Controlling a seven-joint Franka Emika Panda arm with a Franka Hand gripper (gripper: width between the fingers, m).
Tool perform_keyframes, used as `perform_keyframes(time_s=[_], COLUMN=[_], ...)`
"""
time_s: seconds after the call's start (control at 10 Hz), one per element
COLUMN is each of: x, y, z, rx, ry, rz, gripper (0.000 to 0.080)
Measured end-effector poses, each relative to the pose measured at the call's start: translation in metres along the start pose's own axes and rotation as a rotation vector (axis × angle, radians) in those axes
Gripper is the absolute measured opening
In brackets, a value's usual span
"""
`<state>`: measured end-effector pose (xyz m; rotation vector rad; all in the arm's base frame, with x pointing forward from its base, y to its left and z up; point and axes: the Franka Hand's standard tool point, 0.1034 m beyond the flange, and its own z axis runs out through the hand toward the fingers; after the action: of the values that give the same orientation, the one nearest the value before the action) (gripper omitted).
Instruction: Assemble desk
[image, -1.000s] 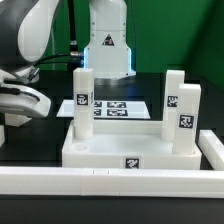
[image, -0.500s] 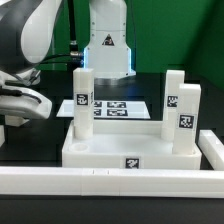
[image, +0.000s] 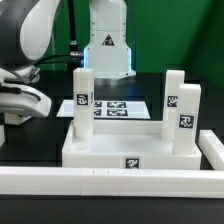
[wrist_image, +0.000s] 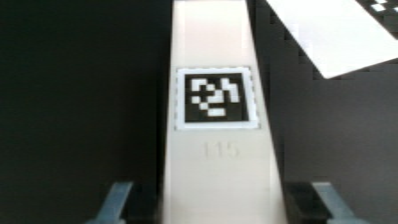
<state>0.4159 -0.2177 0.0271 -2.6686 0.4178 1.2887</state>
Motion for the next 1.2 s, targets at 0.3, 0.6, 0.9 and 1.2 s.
perform_keyframes(time_s=[0.3,0.6,0.9,1.2], x=[-0.025,-0.020,-0.016,-0.034], y=[-0.016,-0.013,-0.019,-0.061], z=[-0.044,-0.040,-0.053,-0.100], rx=[-0.019,-0.023,-0.035,-0.047], ry=[0.008,0.025,0.085,0.298], rz=[-0.036,-0.033,-0.042,-0.053], gripper=[0.0288,0.0289,0.0290,0.0290])
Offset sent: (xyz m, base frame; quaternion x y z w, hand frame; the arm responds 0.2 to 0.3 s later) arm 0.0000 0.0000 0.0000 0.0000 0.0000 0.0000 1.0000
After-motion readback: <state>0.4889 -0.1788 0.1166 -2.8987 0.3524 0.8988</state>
